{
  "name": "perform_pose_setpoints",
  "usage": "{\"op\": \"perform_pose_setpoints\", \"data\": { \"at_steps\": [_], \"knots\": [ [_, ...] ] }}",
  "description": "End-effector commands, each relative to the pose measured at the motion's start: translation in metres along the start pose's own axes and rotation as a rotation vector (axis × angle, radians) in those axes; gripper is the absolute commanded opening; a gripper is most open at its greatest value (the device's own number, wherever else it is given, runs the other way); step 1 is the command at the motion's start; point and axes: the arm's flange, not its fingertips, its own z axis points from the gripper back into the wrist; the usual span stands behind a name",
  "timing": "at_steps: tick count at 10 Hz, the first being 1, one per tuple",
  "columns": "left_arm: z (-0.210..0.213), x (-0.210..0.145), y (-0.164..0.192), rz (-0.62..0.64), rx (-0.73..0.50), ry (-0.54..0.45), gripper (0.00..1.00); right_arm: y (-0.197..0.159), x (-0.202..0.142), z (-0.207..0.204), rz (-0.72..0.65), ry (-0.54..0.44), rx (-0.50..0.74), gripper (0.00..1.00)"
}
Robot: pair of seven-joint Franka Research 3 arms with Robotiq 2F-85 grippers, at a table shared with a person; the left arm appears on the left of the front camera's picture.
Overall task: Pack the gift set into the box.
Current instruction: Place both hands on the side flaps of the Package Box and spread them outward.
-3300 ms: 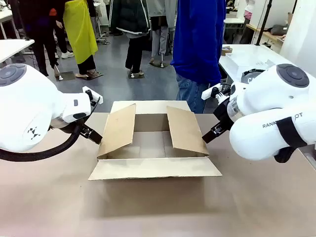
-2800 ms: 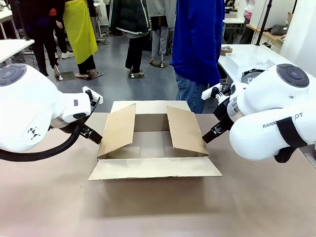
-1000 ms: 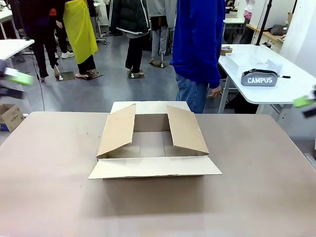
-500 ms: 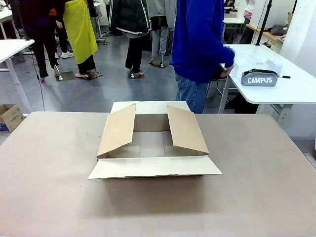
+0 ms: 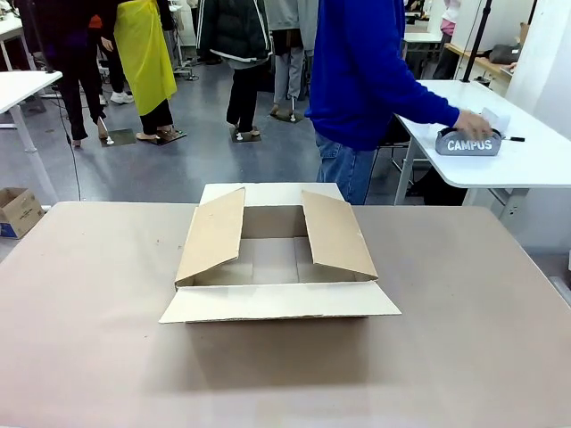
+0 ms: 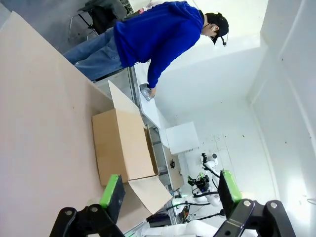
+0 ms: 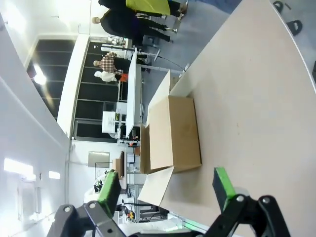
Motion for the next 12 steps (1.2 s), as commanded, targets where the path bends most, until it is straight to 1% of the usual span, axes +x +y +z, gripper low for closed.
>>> {"op": "perform_pose_setpoints", "data": {
  "at_steps": [1, 2, 3, 4, 5, 6, 7, 8, 9, 10, 11, 12],
  "knots": [
    [0.0, 0.001, 0.004, 0.006, -0.004, -0.008, 1.0, -0.004, 0.001, -0.001, -0.005, -0.009, 0.008, 1.0],
    [-0.013, 0.004, -0.012, -0.056, 0.043, 0.043, 1.0, 0.018, -0.005, -0.02, 0.06, -0.003, -0.068, 1.0],
    [-0.035, 0.001, -0.032, -0.112, 0.104, 0.086, 1.0, 0.047, -0.014, -0.046, 0.117, 0.0, -0.152, 1.0],
    [-0.066, -0.002, -0.052, -0.152, 0.2, 0.117, 1.0, 0.078, -0.028, -0.079, 0.205, 0.029, -0.22, 1.0],
    [-0.113, -0.01, -0.071, -0.203, 0.254, 0.215, 1.0, 0.107, -0.043, -0.117, 0.297, 0.088, -0.277, 1.0],
    [-0.172, -0.026, -0.087, -0.275, 0.329, 0.353, 1.0, 0.131, -0.063, -0.166, 0.397, 0.159, -0.356, 1.0],
    [-0.229, -0.036, -0.086, -0.351, 0.449, 0.436, 1.0, 0.145, -0.084, -0.212, 0.501, 0.175, -0.411, 1.0],
    [-0.278, -0.042, -0.075, -0.335, 0.457, 0.558, 1.0, 0.153, -0.11, -0.259, 0.602, 0.258, -0.423, 1.0],
    [-0.309, -0.049, -0.067, -0.314, 0.455, 0.606, 1.0, 0.153, -0.132, -0.291, 0.689, 0.334, -0.475, 1.0],
    [-0.24, -0.039, -0.1, -0.34, 0.414, 0.451, 1.0, 0.148, -0.142, -0.289, 0.756, 0.349, -0.621, 1.0],
    [-0.24, -0.039, -0.1, -0.34, 0.414, 0.451, 1.0, 0.188, -0.098, -0.268, 0.619, 0.326, -0.438, 1.0],
    [-0.24, -0.039, -0.1, -0.34, 0.414, 0.451, 1.0, 0.188, -0.098, -0.268, 0.619, 0.326, -0.438, 1.0]
  ]
}}
